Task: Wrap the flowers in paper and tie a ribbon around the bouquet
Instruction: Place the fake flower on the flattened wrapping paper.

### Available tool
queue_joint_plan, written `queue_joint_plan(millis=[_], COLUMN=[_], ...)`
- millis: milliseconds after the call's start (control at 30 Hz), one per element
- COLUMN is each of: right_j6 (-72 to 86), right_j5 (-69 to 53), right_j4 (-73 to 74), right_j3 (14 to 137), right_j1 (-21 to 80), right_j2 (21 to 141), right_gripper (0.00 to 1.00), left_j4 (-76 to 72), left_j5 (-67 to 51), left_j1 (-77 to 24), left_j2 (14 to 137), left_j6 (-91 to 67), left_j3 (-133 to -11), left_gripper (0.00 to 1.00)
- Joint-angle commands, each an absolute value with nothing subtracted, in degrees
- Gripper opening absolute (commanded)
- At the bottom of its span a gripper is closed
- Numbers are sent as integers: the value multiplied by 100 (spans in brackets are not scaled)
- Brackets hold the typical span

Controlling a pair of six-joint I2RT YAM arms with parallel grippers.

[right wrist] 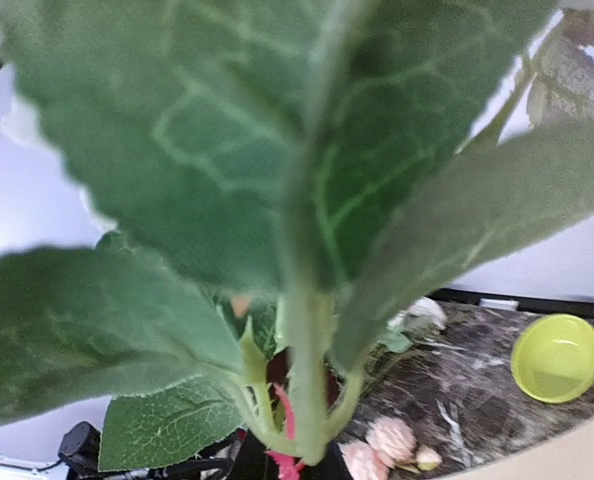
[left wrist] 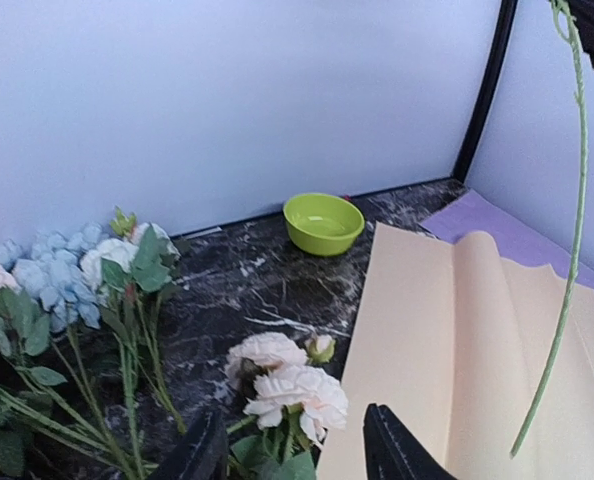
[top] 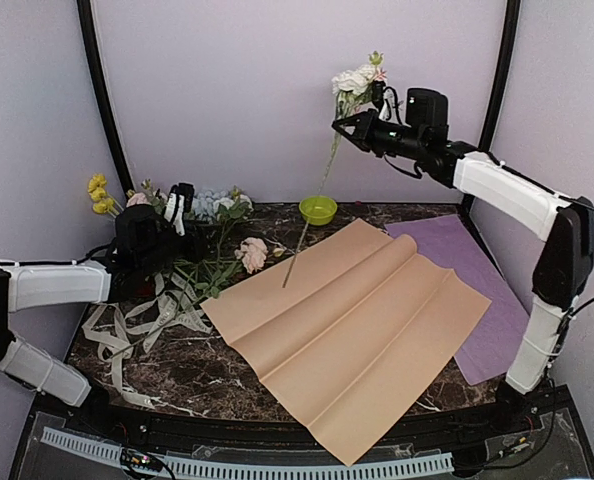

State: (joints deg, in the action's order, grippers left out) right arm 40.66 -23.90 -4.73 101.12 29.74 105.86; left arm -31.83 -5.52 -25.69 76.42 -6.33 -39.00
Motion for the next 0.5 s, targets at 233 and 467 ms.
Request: queue_joint_plan(millis=[233, 467], right_j6=[3164, 3103], right_j5=[-1756, -1503], right_j4=[2624, 2493], right_j3=[7359, 6169], right_j1=[2490, 1958], right_j2=[9526, 9464], right_gripper=[0, 0], left_j4=[-1906, -1258], left_j5=[-1160, -734], left_j1=[-3337, -3708], left_j2=[9332, 10686], left_j6=[-143, 193], left_j3=[-5184, -6025], left_gripper=[48, 49])
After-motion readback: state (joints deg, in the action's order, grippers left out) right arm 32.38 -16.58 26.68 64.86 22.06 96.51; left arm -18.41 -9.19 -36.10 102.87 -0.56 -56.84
